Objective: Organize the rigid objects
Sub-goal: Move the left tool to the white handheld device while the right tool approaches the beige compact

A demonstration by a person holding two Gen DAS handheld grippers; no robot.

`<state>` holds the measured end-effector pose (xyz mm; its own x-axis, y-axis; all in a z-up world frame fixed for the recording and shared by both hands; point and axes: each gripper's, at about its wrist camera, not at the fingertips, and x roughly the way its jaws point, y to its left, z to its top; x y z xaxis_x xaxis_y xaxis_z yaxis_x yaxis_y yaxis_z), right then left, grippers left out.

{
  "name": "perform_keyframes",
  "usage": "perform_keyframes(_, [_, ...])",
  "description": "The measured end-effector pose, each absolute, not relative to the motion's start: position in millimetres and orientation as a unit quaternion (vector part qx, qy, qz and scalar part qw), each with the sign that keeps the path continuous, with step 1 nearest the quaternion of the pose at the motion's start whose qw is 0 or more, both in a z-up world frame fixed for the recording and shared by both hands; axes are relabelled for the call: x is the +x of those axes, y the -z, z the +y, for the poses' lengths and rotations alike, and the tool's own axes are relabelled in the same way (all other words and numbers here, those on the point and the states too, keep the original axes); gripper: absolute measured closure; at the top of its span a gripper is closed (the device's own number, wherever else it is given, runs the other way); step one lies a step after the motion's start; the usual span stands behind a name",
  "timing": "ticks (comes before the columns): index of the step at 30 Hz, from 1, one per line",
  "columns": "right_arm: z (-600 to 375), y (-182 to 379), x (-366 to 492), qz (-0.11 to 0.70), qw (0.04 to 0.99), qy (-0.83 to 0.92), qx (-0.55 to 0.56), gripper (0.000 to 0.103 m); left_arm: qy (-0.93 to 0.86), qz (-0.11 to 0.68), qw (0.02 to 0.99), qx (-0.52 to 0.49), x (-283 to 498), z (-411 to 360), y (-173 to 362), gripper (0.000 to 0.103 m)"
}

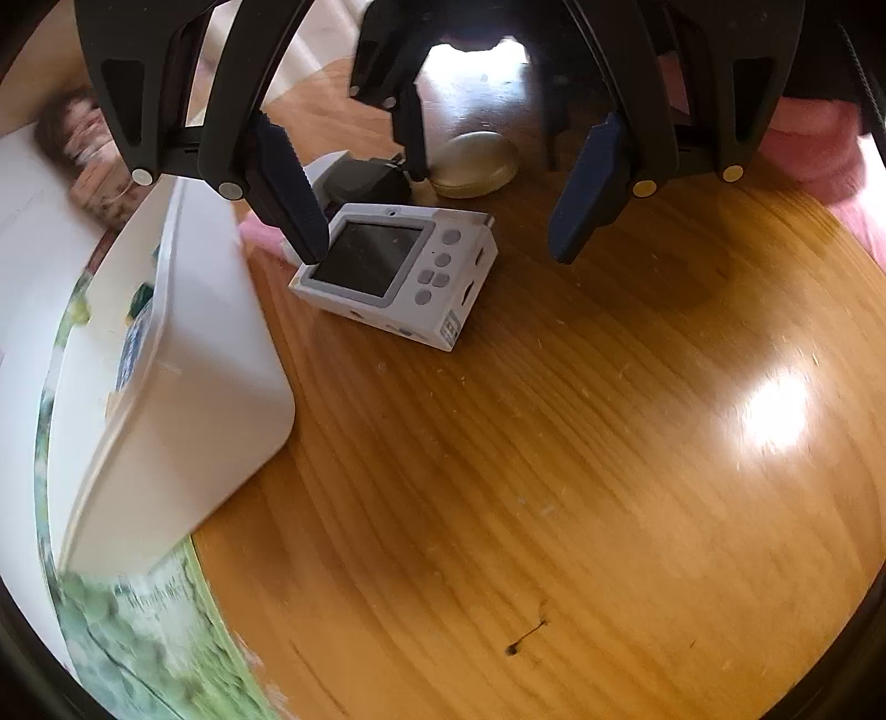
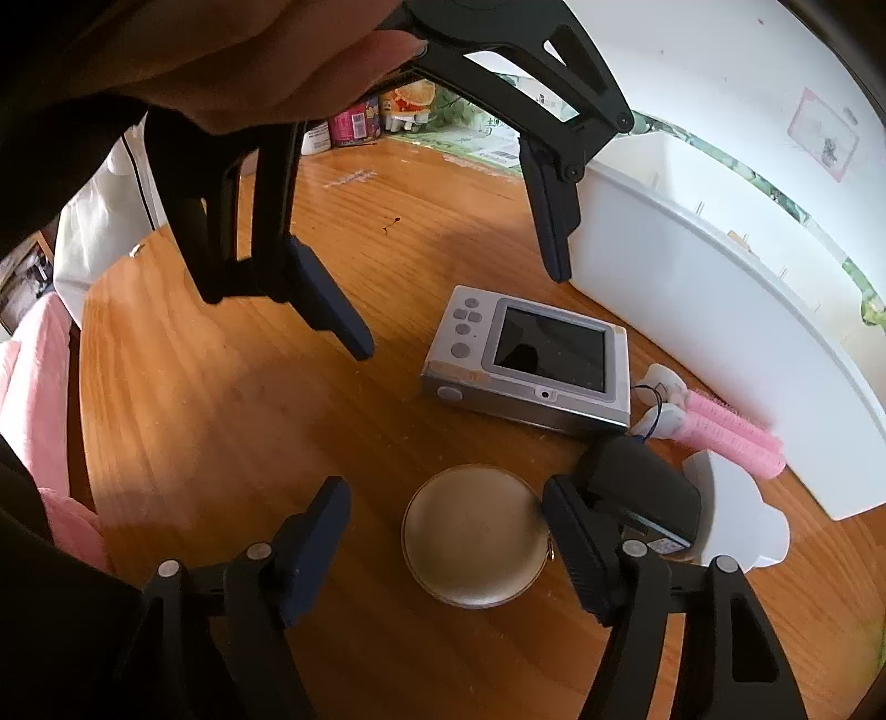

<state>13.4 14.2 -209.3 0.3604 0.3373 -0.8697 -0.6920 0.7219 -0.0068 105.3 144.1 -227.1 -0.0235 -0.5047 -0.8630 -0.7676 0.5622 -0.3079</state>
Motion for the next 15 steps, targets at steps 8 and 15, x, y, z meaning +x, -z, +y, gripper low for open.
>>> perform_keyframes(8, [15.9, 211.1, 14.8, 0.458, 0.808, -0.306, -0.212, 0.054, -0.048, 0.728, 0.619, -0.292, 130.8, 117.8, 197.6, 0.019])
perform_keyframes(15, [5.6, 209.5, 14.0, 0.460, 0.810, -0.305, -0.201, 0.054, 0.021, 0.724, 0.681, -0.107, 145.9, 89.6, 178.6, 0.019])
